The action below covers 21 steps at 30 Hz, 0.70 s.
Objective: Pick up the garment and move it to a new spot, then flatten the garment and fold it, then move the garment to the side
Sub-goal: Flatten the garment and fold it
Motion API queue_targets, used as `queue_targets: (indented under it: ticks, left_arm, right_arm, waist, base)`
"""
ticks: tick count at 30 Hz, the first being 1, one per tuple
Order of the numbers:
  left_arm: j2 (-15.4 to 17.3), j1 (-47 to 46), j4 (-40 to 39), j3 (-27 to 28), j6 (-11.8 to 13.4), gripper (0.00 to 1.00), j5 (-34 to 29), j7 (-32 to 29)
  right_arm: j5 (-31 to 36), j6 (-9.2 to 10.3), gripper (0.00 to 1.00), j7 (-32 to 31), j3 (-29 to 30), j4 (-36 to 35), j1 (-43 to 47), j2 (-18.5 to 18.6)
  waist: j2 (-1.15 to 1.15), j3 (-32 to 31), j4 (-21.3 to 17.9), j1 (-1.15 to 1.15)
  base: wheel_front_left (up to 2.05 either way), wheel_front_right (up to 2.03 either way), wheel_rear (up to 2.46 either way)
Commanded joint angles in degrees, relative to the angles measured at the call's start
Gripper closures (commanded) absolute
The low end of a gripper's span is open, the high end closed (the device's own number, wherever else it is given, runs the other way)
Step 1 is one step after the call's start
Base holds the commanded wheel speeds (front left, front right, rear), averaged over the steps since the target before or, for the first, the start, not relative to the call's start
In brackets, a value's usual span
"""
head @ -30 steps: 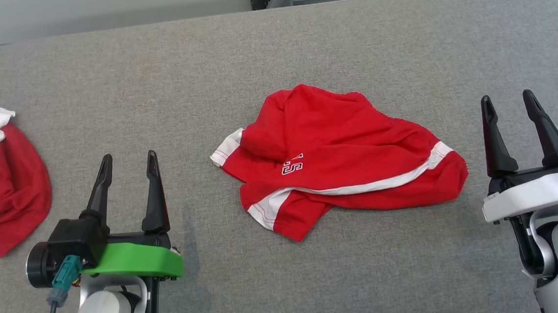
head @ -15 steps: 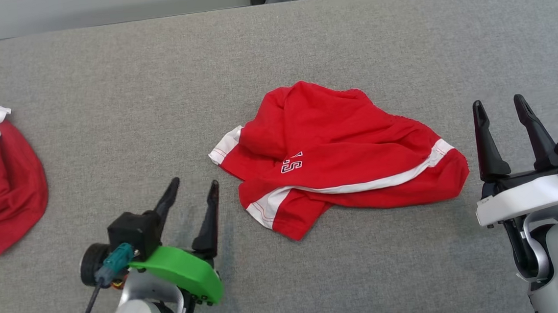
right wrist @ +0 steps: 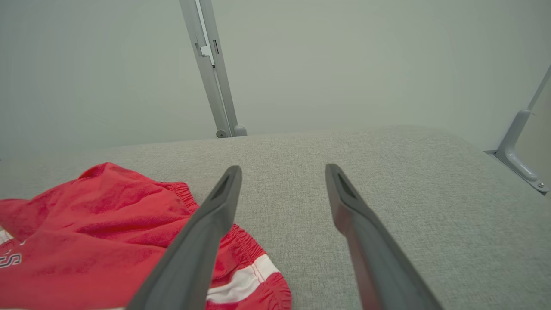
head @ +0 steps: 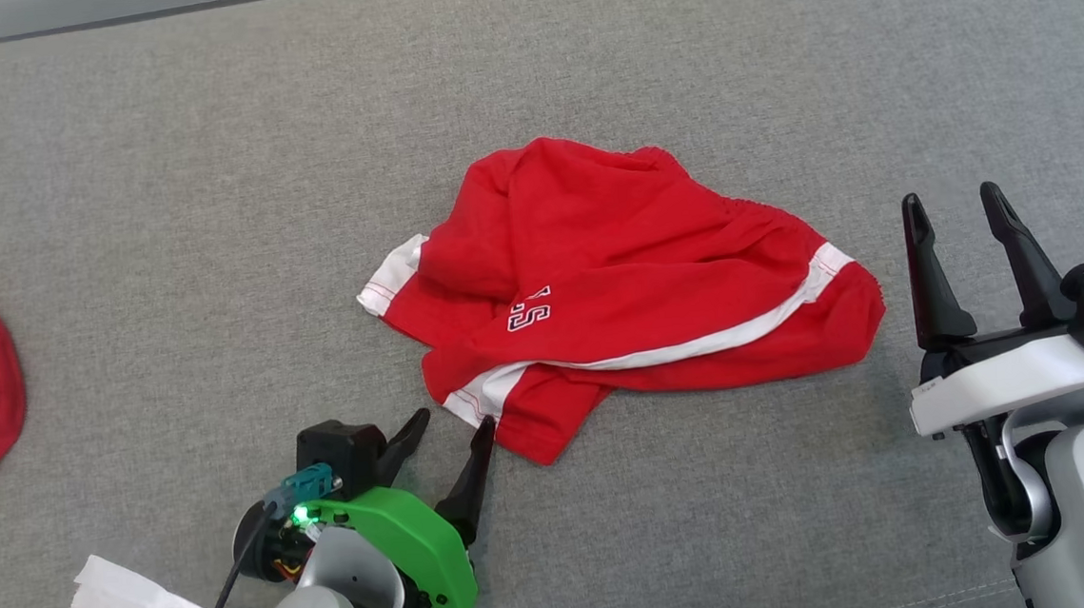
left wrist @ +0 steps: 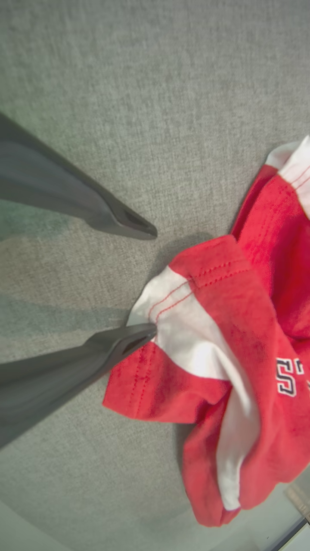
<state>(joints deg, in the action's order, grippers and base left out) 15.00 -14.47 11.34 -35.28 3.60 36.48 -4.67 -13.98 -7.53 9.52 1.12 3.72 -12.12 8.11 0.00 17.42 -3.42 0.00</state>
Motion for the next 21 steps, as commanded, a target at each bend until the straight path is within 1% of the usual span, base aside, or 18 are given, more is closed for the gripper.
queue_targets:
  ticks: [1, 2, 3, 4, 5, 10, 13, 16, 21]
  left_arm:
    - [-0.2, -1.0, 1.1, 0.3, -0.6, 0.00, 0.8, 0.3]
    - [-0.2, -1.1, 1.6, 0.4, -0.6, 0.00, 0.9, 0.5]
    - [-0.3, -1.5, 2.3, 0.3, -1.1, 0.51, 1.1, 0.6]
    - [-0.1, -1.7, 2.6, 0.2, -1.4, 0.94, 0.9, 0.9]
    - [-0.1, -1.8, 2.8, 0.1, -1.7, 1.00, 1.0, 0.9]
    - [0.4, -2.9, 3.0, -0.2, -2.2, 1.00, 0.2, 1.7]
    - [0.4, -3.2, 2.9, -0.2, -2.2, 1.00, 0.0, 2.0]
    - [0.5, -4.0, 2.5, -0.4, -1.9, 1.00, -0.5, 2.4]
    - [0.3, -4.8, 2.0, -0.9, -2.3, 1.00, -1.0, 2.7]
  right_arm:
    - [-0.4, 0.08, 0.00, 0.4, 0.1, 0.2, -0.6, 0.2]
    - [-0.4, 0.08, 0.00, 0.4, 0.2, 0.3, -0.6, 0.2]
    - [-0.5, 0.08, 0.00, 0.5, 0.5, 0.6, -0.5, 0.4]
    - [-0.6, 0.08, 0.00, 0.4, 0.8, 0.7, -0.5, 0.5]
    - [-0.6, 0.08, 0.00, 0.2, 1.1, 0.9, -0.4, 0.5]
    - [-0.5, 0.08, 0.00, -0.6, 2.4, 2.2, -0.7, 1.4]
    - [-0.6, 0.08, 0.00, -1.5, 1.9, 3.6, -1.4, 2.3]
    - [-1.1, 0.07, 0.00, -3.1, -1.9, 8.3, -3.5, 4.8]
    - [-3.0, 0.08, 0.00, -3.8, -7.6, 15.3, -6.6, 6.6]
  waist:
    - [0.00, 0.8, -0.8, 0.00]
    - [0.00, 0.9, -1.0, 0.00]
    - [0.00, 1.1, -1.1, 0.00]
    - [0.00, 1.2, -1.1, 0.00]
    - [0.00, 1.3, -1.1, 0.00]
    - [0.00, 1.6, -0.8, 0.00]
    - [0.00, 1.8, -0.7, 0.00]
    - [0.00, 2.6, 0.2, 0.00]
    - [0.00, 3.7, 1.8, 0.00]
  base:
    - [0.00, 0.00, 0.00]
    - [0.00, 0.00, 0.00]
    - [0.00, 0.00, 0.00]
    - [0.00, 0.00, 0.00]
    - [0.00, 0.00, 0.00]
    - [0.00, 0.00, 0.00]
    - [0.00, 0.00, 0.00]
    - [0.00, 0.00, 0.00]
    - [0.00, 0.00, 0.00]
